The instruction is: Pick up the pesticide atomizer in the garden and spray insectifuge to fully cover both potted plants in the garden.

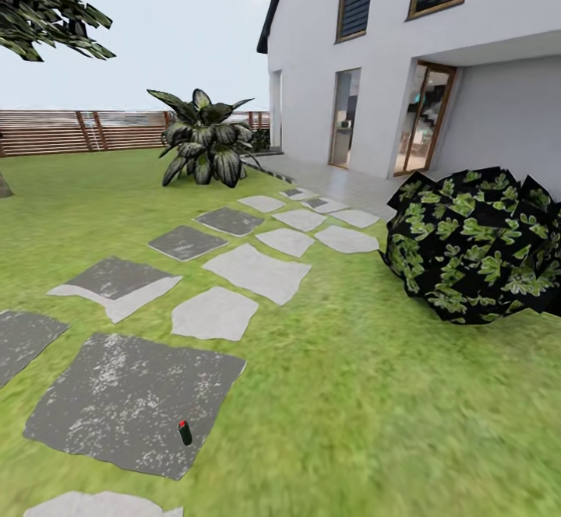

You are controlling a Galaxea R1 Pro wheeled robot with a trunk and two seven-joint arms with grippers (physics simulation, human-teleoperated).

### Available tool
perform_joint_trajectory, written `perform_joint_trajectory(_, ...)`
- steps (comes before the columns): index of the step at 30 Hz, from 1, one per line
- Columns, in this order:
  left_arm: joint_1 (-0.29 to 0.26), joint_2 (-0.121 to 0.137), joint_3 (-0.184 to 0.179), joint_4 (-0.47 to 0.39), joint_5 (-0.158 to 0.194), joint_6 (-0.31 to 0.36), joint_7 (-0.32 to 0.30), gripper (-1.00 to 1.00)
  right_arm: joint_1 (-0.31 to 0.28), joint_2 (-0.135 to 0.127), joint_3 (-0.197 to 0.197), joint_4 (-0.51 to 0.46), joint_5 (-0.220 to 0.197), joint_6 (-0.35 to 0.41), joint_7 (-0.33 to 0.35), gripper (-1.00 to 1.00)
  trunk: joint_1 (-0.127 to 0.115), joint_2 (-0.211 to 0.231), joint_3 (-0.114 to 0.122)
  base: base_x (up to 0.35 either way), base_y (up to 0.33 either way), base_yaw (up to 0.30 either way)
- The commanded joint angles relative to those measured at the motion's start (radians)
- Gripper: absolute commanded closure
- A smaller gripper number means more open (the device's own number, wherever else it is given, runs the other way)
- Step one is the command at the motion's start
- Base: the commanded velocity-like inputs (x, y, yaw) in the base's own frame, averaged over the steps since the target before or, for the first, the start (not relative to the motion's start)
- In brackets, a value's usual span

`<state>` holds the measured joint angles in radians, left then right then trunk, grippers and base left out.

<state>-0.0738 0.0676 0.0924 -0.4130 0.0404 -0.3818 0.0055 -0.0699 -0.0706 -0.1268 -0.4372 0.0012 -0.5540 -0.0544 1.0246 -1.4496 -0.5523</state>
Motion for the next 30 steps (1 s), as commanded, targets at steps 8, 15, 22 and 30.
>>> perform_joint_trajectory(8,-0.001,0.0,0.0,0.0,0.004,-0.003,0.001,-1.0,-0.001,0.0,-0.001,0.003,0.0,-0.003,-0.003,-1.0,0.0,0.0,-0.001,0.236,-0.234,0.0)
perform_joint_trajectory(15,-0.001,0.001,0.0,0.0,0.004,-0.002,0.001,-1.0,-0.001,0.0,-0.001,0.003,0.0,-0.003,-0.003,-1.0,0.0,0.0,-0.001,0.235,-0.234,0.0)
perform_joint_trajectory(22,-0.001,0.001,0.002,0.0,0.004,-0.003,0.001,-1.0,-0.001,0.0,0.0,0.003,0.0,-0.003,-0.004,-1.0,0.0,0.0,-0.001,0.235,-0.234,0.0)
perform_joint_trajectory(30,-0.001,0.001,0.007,0.0,0.005,-0.003,0.001,-1.0,-0.001,0.0,0.001,0.003,0.0,-0.003,-0.004,-1.0,0.0,0.0,-0.001,0.235,-0.234,0.172)
